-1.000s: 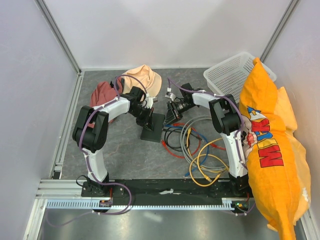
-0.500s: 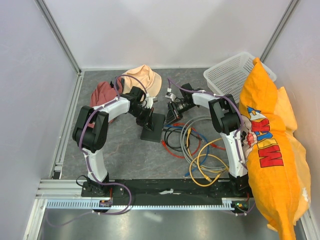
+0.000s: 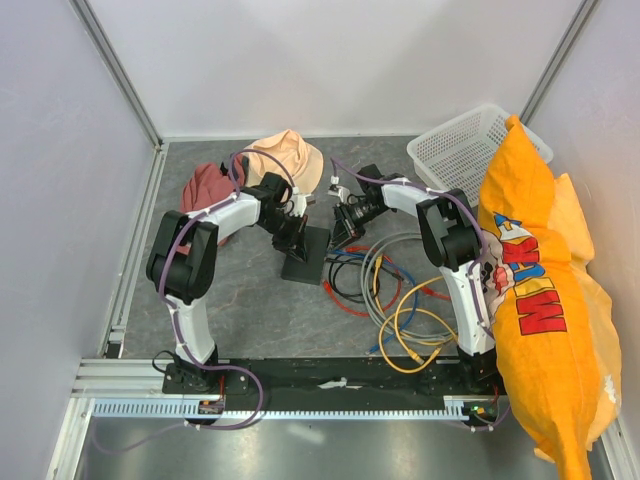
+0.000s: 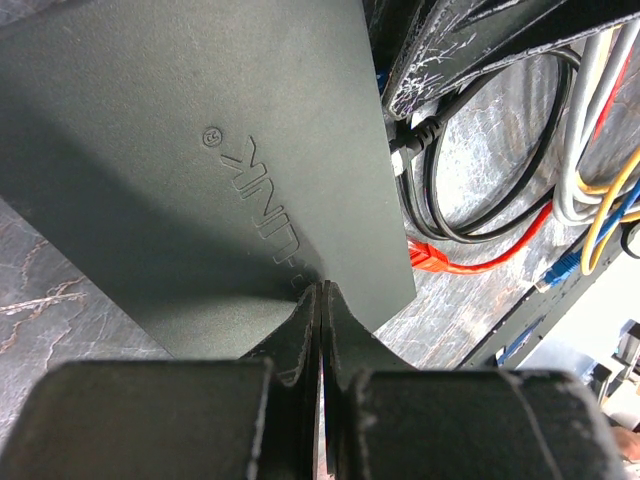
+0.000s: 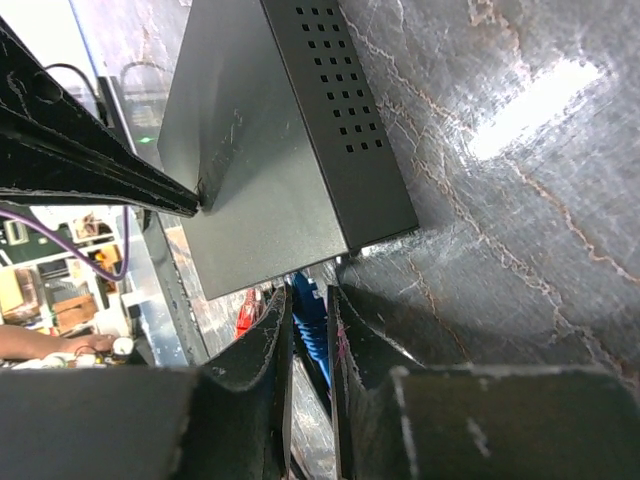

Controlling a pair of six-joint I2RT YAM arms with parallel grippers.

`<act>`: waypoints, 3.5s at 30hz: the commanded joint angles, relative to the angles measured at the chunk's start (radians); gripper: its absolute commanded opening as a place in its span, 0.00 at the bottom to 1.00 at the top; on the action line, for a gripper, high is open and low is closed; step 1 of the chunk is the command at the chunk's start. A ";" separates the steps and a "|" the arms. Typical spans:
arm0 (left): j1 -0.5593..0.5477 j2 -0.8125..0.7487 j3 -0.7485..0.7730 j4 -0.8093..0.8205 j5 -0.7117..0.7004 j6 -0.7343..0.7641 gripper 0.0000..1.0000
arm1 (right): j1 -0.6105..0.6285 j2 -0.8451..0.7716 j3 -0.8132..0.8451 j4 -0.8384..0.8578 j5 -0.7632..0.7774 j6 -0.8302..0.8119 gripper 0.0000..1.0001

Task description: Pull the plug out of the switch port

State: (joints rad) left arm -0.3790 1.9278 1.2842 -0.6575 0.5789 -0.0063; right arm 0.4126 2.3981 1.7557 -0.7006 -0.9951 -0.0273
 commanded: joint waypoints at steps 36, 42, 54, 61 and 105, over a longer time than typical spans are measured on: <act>0.002 0.086 0.060 0.033 -0.093 0.042 0.02 | 0.025 -0.019 -0.028 -0.181 0.303 -0.250 0.00; 0.000 0.092 0.063 0.032 -0.099 0.042 0.02 | 0.025 -0.042 -0.047 -0.185 0.366 -0.255 0.00; 0.002 0.096 0.063 0.033 -0.102 0.043 0.02 | 0.022 -0.060 -0.045 -0.215 0.357 -0.287 0.00; 0.000 0.089 0.061 0.033 -0.094 0.043 0.02 | 0.014 -0.219 -0.008 -0.215 0.369 -0.336 0.00; -0.034 0.074 0.242 0.030 -0.002 -0.046 0.02 | -0.279 -0.939 -0.749 0.171 1.607 -0.406 0.00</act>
State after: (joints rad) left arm -0.4099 1.9900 1.4792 -0.6376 0.5369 -0.0143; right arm 0.1425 1.5028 1.0668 -0.5278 0.5266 -0.3412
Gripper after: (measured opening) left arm 0.023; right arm 0.119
